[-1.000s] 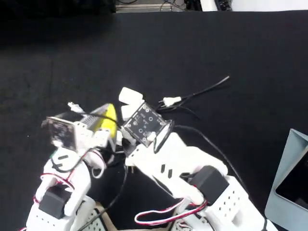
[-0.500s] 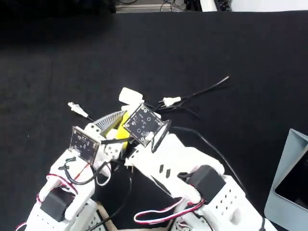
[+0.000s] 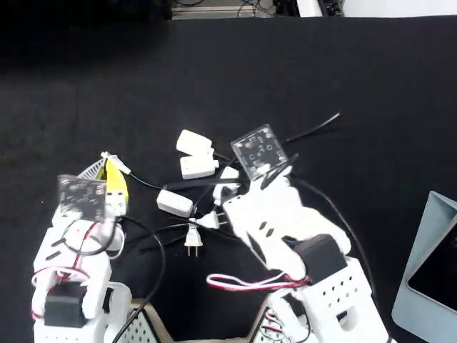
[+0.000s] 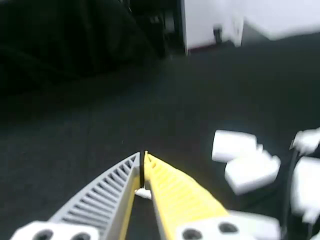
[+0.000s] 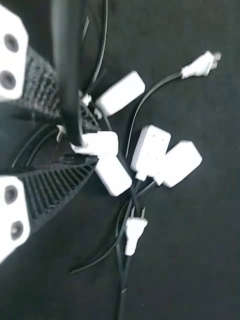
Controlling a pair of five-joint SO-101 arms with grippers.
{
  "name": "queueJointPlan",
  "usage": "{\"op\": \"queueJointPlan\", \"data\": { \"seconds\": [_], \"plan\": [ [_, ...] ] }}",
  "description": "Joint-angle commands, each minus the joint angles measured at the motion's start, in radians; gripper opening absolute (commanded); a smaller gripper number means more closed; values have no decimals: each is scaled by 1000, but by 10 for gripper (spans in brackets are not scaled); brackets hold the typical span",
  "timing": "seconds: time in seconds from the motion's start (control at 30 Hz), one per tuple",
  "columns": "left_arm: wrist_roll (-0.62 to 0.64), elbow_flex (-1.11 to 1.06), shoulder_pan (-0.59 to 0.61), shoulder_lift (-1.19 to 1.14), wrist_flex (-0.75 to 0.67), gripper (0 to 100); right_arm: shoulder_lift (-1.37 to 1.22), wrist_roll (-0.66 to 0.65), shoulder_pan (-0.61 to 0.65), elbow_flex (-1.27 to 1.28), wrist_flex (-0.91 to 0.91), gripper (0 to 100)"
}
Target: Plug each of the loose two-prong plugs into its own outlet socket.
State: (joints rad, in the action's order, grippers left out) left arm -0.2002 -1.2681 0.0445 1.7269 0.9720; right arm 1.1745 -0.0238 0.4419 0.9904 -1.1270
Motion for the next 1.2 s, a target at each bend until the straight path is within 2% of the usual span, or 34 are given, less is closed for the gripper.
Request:
{"op": "queueJointPlan", "data": {
  "seconds": [0.0,0.1,0.3,0.37,0.63,0.8,0.97,1.17],
  "plan": [
    [-126,65,-12,-137,-3,30,15,12,-84,45,78,12],
    [-187,74,-25,-267,-29,61,15,12,-120,124,153,12],
    [-226,127,-67,-529,-52,241,15,14,-127,213,241,12],
    [-305,162,-93,-603,-54,269,15,14,-127,219,241,12],
    [-649,277,-165,-856,-57,255,15,14,-127,220,236,12],
    [-778,305,-162,-1033,-133,256,15,14,-127,220,236,12],
    [-807,349,-211,-1163,-160,257,16,14,-127,229,238,12],
    [-812,375,-294,-1188,-161,259,16,14,-127,242,241,12]
  ]
}}
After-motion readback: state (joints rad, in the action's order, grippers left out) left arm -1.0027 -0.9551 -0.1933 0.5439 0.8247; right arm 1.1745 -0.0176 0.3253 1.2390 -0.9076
